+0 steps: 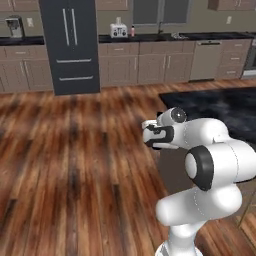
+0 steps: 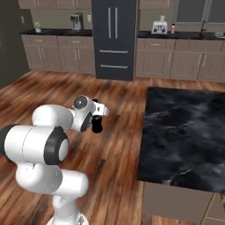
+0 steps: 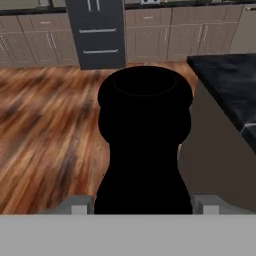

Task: Place the large bottle from the dining counter next to the other large bottle outside the sink, and place the small bottle from the dining counter next to the other small bottle inside the sink.

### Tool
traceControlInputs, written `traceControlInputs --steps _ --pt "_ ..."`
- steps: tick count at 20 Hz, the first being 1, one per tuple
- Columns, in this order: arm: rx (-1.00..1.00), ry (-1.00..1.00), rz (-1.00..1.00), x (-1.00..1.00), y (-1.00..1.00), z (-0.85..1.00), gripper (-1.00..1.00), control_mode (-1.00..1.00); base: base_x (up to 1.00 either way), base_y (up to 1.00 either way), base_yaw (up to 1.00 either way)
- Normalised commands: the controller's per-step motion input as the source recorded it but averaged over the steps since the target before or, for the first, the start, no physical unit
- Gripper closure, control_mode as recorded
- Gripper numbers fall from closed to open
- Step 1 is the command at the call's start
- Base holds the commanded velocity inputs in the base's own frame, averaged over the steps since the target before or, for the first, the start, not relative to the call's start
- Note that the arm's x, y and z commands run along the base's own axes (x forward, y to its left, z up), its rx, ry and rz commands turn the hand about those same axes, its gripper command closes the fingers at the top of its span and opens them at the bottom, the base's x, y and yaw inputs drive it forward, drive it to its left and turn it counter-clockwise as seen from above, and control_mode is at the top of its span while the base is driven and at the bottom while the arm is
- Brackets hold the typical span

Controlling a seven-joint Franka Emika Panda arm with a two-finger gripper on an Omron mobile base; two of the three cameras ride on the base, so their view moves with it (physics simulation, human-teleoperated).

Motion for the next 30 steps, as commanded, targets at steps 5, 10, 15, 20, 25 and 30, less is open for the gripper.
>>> traceControlInputs --steps 5,10,15,20,25,30 --pt "0.0 0.0 0.0 0.0 0.0 0.0 1.0 1.0 0.99 0.39 -0.01" --pt "0.0 0.0 0.0 0.0 0.0 0.0 1.0 1.0 0.98 0.27 -0.02" --pt "0.0 0.0 0.0 0.0 0.0 0.0 1.0 1.0 0.93 0.22 -0.01" --pt "0.0 0.0 0.0 0.0 0.0 0.0 1.0 1.0 1.0 0.16 -0.03" --pt "0.0 0.0 0.0 0.0 0.0 0.0 1.0 1.0 1.0 0.12 -0.03" --pt "0.0 0.0 0.0 0.0 0.0 0.0 1.0 1.0 1.0 0.06 -0.07"
